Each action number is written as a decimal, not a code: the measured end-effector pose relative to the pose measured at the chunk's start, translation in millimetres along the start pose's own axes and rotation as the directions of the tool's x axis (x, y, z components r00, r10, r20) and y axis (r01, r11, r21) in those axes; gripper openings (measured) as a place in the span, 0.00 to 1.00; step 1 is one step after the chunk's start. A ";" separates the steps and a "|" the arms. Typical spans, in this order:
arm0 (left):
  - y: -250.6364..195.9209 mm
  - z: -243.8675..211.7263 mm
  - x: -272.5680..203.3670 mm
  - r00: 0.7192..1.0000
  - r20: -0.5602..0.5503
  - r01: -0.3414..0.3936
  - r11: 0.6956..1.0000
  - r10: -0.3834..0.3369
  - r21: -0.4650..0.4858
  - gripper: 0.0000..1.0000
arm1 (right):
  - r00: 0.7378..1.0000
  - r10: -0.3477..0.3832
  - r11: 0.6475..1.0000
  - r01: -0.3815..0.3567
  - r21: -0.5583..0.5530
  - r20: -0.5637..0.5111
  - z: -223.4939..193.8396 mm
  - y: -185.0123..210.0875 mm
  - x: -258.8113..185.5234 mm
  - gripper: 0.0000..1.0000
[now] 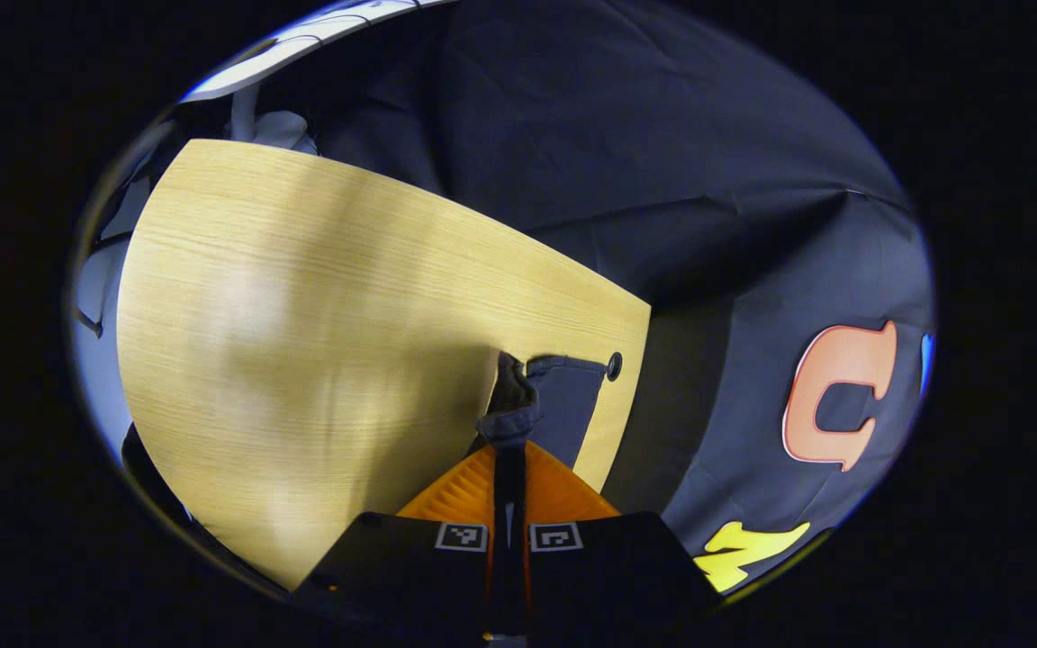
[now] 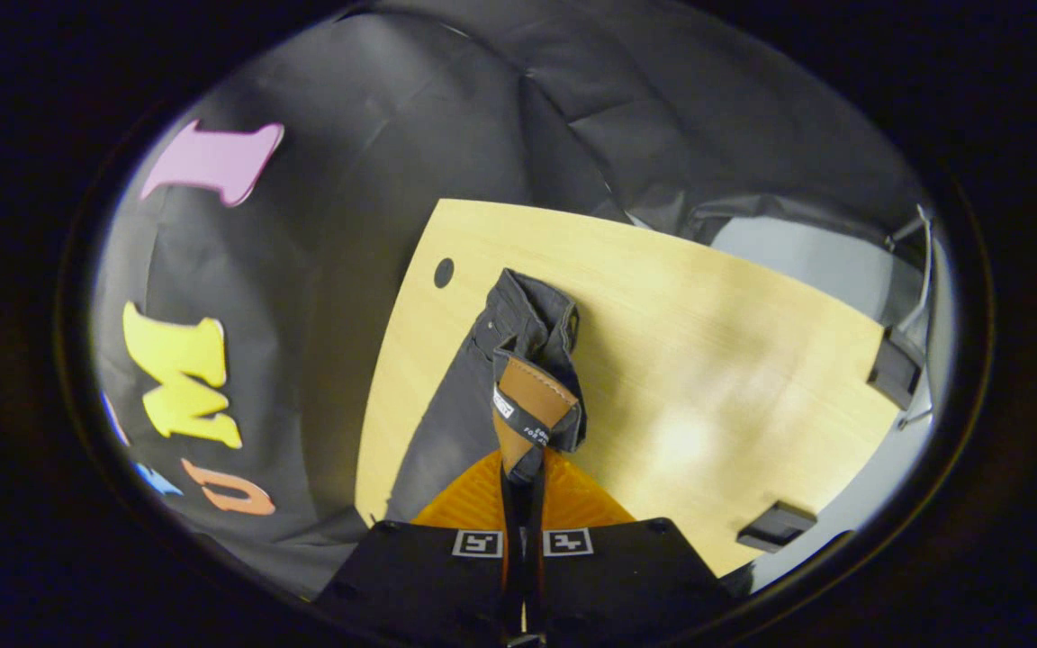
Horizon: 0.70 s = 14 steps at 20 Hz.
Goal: Grasp the waist and the cuffs of the jeans and fold them to make the two legs overlap; first hold the waist and fold one-third of the jeans toward the cuffs, then hold the cuffs and fold the remaining one-third in the same direction to finish folding.
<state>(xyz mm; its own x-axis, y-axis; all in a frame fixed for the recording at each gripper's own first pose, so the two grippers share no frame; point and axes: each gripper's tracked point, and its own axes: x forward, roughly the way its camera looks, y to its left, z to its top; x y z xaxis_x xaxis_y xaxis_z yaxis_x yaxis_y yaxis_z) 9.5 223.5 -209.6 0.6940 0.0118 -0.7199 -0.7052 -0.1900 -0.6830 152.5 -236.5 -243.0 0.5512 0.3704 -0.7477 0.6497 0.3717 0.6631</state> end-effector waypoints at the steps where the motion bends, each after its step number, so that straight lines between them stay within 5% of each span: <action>1: -7.1 1.2 8.1 1.000 -0.003 0.000 1.000 0.000 -0.009 0.04 | 1.000 0.006 1.000 -0.005 0.029 -0.010 5.9 6.8 7.1 0.02; 9: -76.3 -2.3 67.3 1.000 -0.018 -0.009 0.998 0.009 -0.055 0.03 | 1.000 0.013 1.000 -0.014 -0.018 -0.022 51.4 86.0 65.1 0.01; 14: -102.2 -12.2 130.1 0.998 -0.044 -0.034 0.999 0.035 0.023 0.03 | 1.000 0.009 1.000 -0.010 -0.025 -0.024 78.3 109.0 109.1 0.02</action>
<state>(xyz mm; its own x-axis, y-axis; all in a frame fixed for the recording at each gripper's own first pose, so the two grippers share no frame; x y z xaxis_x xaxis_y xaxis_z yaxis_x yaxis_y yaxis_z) 173.6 232.5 -231.9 0.6747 -0.0385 -0.7371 -0.7315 -0.1680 -0.6608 324.5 -222.2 -255.1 0.5442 0.3944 -0.7405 0.6309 0.3894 0.6710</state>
